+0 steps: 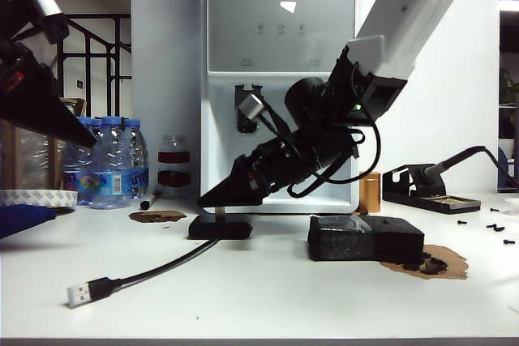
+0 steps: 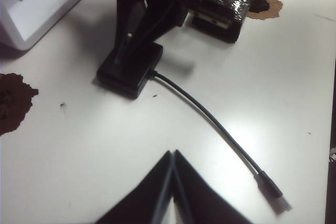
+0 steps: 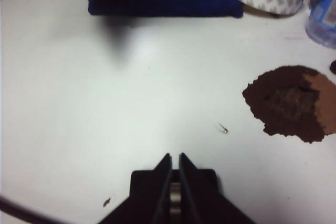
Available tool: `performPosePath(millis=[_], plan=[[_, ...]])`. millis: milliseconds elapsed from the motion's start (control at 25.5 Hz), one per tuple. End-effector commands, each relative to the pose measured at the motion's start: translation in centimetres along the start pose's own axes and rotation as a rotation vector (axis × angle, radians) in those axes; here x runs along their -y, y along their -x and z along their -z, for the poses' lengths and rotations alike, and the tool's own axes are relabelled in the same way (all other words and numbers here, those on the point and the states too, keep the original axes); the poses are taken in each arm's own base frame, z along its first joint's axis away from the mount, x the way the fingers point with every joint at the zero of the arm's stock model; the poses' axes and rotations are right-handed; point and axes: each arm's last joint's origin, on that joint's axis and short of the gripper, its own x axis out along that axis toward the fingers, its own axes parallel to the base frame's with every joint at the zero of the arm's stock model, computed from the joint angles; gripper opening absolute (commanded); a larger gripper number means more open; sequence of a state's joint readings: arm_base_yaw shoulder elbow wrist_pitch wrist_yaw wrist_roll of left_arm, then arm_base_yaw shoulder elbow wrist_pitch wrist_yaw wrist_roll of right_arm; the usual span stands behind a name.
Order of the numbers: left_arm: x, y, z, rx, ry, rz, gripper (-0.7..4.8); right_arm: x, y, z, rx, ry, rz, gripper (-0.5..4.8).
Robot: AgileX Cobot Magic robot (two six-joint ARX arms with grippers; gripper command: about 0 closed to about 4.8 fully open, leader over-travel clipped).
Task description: Take the USB flash drive out of the black sponge and insert it into the slot on top of the black USB adpator box.
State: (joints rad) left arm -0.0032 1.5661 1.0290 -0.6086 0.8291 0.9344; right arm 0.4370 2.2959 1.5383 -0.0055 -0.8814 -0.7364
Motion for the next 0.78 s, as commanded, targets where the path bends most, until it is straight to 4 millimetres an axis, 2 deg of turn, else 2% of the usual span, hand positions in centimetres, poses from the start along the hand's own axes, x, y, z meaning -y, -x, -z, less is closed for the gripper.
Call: performPosePath(millis=[39,274,627,783], plan=[[0.0,0.0,-0.1,0.009,-0.005,0.003,-0.04,0.0,-0.2,0.3,0.001,-0.001,0.001,-0.01],[0.0,0.0,-0.1,0.009,-0.004,0.003,-0.04,0.0,-0.2,0.5,-0.006,-0.011,0.0,-0.01],[0.0,0.0,-0.1,0.011,-0.003,0.006,-0.04,0.2,1.2,1.9,-0.06,-0.109,-0.015,-0.01],[0.0,0.0,-0.1,0.023,-0.003,0.015,-0.04,0.0,0.9,1.4,-0.042,-0.091,-0.031,-0.01]])
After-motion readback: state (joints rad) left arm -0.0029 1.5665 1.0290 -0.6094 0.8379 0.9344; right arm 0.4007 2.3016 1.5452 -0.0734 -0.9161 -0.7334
